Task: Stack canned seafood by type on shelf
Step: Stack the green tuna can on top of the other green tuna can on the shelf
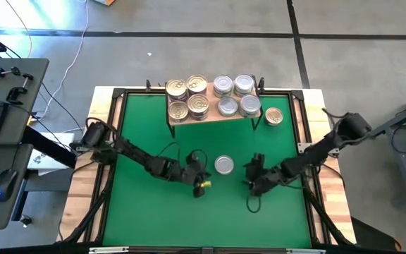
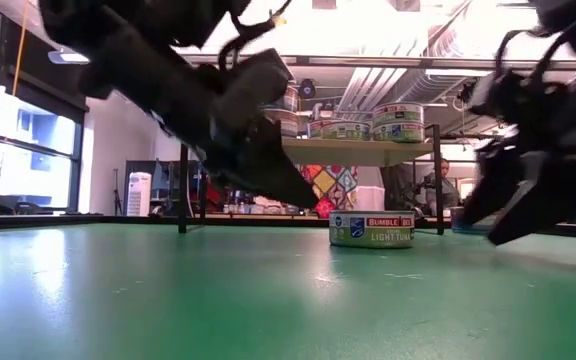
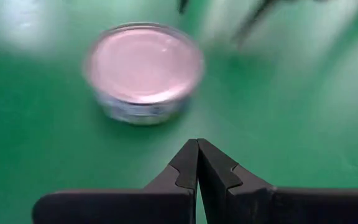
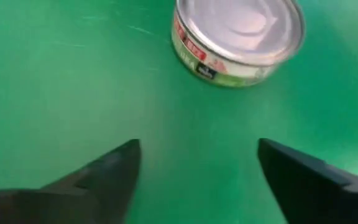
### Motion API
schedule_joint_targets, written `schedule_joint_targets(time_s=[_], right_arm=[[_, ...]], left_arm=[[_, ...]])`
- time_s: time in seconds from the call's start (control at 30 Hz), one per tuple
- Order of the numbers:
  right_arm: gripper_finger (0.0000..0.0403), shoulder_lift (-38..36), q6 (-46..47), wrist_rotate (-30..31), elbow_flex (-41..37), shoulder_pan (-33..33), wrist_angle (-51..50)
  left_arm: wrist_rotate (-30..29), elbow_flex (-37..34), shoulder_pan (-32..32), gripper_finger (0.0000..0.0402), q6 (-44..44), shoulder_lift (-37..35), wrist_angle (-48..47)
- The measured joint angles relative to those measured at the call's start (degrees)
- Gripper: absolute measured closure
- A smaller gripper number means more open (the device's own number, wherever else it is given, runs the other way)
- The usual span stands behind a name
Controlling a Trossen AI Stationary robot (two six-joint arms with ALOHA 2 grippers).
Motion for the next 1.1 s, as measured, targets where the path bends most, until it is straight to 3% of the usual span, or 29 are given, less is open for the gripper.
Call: schedule_joint_targets(time_s=[0.13,0.2,0.43,0.7,0.87,1.1], right_arm=[[0.0025,4.21,-7.83,-1.19,-0.01,-4.50,7.78],[0.0009,5.65,-10.64,-2.29,-0.58,-6.95,12.72],[0.0015,10.13,-15.58,-10.00,-3.42,-14.07,32.31],[0.0014,18.80,-18.47,-12.49,-3.50,-17.34,45.63],[0.0020,20.40,-18.28,-12.41,-3.64,-16.99,48.87],[0.0060,19.53,-13.46,-7.79,-3.57,-13.10,47.90]], left_arm=[[-0.13,0.07,2.84,0.0401,-2.51,0.20,-0.91],[0.02,-0.06,4.00,0.0401,-2.55,0.71,-0.49],[2.19,-0.06,6.55,0.0401,-1.39,3.66,2.68],[1.65,-0.41,7.71,0.0401,0.47,5.88,8.50],[0.67,-0.41,7.44,0.0401,0.65,5.88,8.36],[-1.24,0.06,5.42,0.0401,0.52,3.93,3.80]])
